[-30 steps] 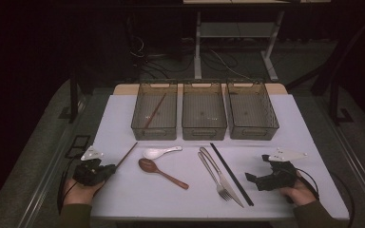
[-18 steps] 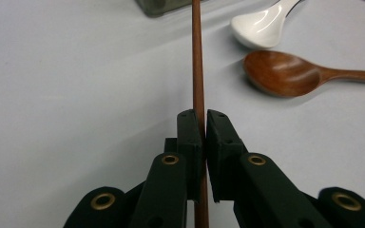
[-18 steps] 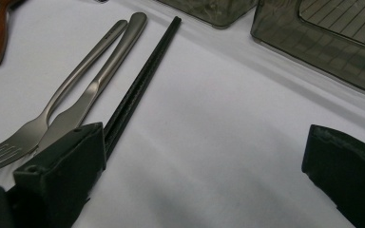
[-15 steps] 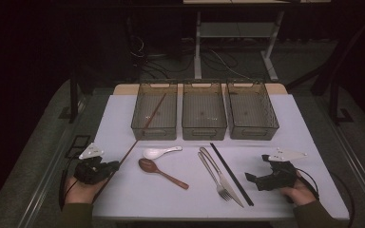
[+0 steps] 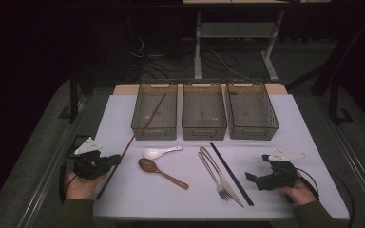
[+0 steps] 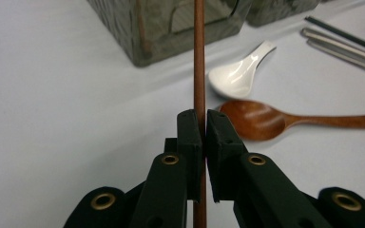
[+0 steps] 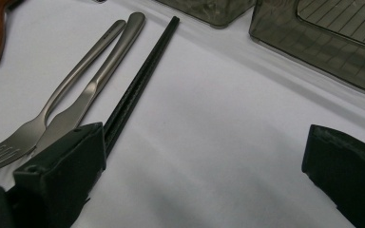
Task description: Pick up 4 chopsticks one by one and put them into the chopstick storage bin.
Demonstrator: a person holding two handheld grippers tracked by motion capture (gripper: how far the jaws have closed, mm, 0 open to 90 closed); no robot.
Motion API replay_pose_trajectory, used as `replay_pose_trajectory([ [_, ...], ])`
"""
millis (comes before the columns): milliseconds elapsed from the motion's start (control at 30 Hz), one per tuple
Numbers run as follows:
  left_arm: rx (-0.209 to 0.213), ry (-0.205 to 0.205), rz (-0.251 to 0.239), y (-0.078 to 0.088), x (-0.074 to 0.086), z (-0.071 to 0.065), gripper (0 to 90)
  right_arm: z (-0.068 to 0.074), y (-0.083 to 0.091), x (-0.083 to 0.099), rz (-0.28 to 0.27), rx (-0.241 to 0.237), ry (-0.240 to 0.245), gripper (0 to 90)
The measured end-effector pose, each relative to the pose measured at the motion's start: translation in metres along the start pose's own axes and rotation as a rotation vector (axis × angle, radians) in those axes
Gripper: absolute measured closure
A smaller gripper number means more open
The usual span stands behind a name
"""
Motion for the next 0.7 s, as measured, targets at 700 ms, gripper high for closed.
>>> replay_pose_trajectory([
  [700,0.051,-0.034,-0.084,-0.014,-0.058,-0.004,84.0,-0.001,-0.001,0.000,0.005,0.004,-0.001,0.6],
])
Point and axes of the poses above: each handheld gripper's, and its own axes: y roughly backward along the jaws, x roughly out of its underside, z roughly to its left, the point moved 2 cm from there along -y, roughly forward along the jaws, and after that the axes turned 1 degree about y, right-handed, at the moved point
